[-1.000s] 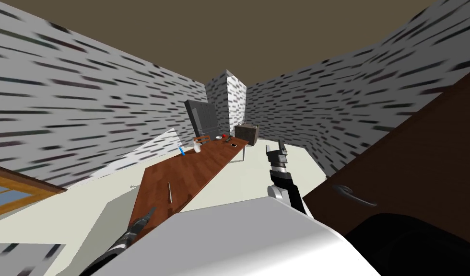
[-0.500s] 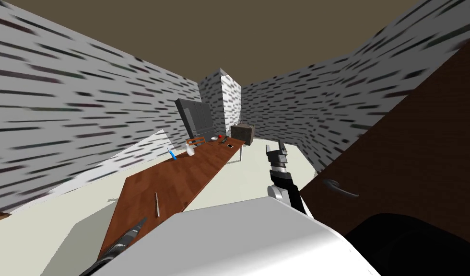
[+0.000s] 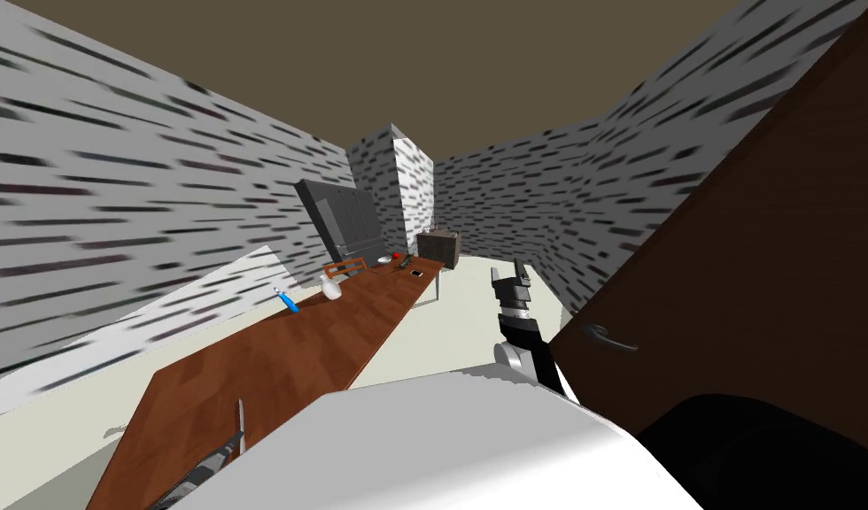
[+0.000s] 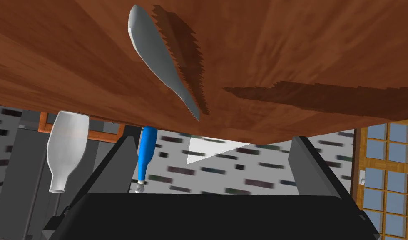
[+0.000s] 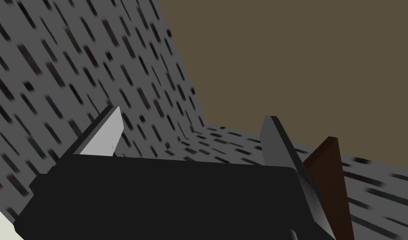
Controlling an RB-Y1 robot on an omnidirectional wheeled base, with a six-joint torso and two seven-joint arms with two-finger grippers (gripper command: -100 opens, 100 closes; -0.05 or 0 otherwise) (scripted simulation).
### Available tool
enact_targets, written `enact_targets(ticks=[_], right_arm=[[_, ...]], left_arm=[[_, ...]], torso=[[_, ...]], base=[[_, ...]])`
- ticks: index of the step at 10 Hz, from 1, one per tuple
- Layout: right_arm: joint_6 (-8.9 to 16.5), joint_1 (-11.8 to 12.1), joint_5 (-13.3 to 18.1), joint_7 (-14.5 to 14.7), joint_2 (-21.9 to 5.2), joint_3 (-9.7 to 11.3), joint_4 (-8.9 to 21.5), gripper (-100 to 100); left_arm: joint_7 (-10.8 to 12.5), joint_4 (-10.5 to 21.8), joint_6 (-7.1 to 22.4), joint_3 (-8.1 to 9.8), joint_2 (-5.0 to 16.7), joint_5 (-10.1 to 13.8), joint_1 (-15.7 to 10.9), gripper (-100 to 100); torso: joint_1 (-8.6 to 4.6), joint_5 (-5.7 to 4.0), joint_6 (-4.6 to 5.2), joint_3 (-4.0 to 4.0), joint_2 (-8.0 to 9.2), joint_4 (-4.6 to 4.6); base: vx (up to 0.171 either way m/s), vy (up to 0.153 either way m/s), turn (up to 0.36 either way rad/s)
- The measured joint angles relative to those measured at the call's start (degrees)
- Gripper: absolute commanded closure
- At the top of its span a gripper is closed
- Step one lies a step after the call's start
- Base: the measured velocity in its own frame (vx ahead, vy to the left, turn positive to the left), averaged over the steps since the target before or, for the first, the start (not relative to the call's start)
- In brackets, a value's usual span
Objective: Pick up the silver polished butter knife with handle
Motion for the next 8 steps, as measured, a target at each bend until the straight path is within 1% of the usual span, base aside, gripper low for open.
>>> enact_targets(ticks=[2,3,4,6,7,8], right_arm=[[0.0,0.0,0.0,0.0,0.0,0.0,0.0,0],[0.0,0.0,0.0,0.0,0.0,0.0,0.0,0],[0.0,0.0,0.0,0.0,0.0,0.0,0.0,0],[0.0,0.0,0.0,0.0,0.0,0.0,0.0,0],[0.0,0.0,0.0,0.0,0.0,0.0,0.0,0],[0.0,0.0,0.0,0.0,0.0,0.0,0.0,0]], left_arm=[[-0.8,2.7,1.3,-1.09,1.4,1.3,-0.5,-100],[-1.4,5.1,1.9,-1.88,2.0,2.1,-1.2,-100],[-2.1,6.4,2.5,-2.38,2.1,2.6,-1.6,-100],[-2.5,6.6,4.7,-4.32,2.7,4.2,-1.3,-100],[-2.7,7.1,4.9,-4.57,2.6,4.4,-1.5,-100],[-2.7,7.2,4.9,-4.58,2.6,4.4,-1.5,0]], torso=[[0.03,0.01,-0.02,0.02,0.03,0.00],[0.04,0.01,-0.02,-0.01,-0.01,0.00],[0.05,0.01,-0.03,-0.02,-0.04,-0.01],[0.06,0.02,-0.04,0.04,0.07,0.01],[-0.02,0.00,-0.06,0.12,0.23,0.04],[-0.07,-0.02,-0.06,0.19,0.35,0.07]], base=[[0.111,0.024,-0.111],[0.129,0.033,-0.106],[0.114,0.045,-0.079],[0.067,0.028,-0.037],[0.013,0.004,0.003],[0.000,0.000,0.000]])
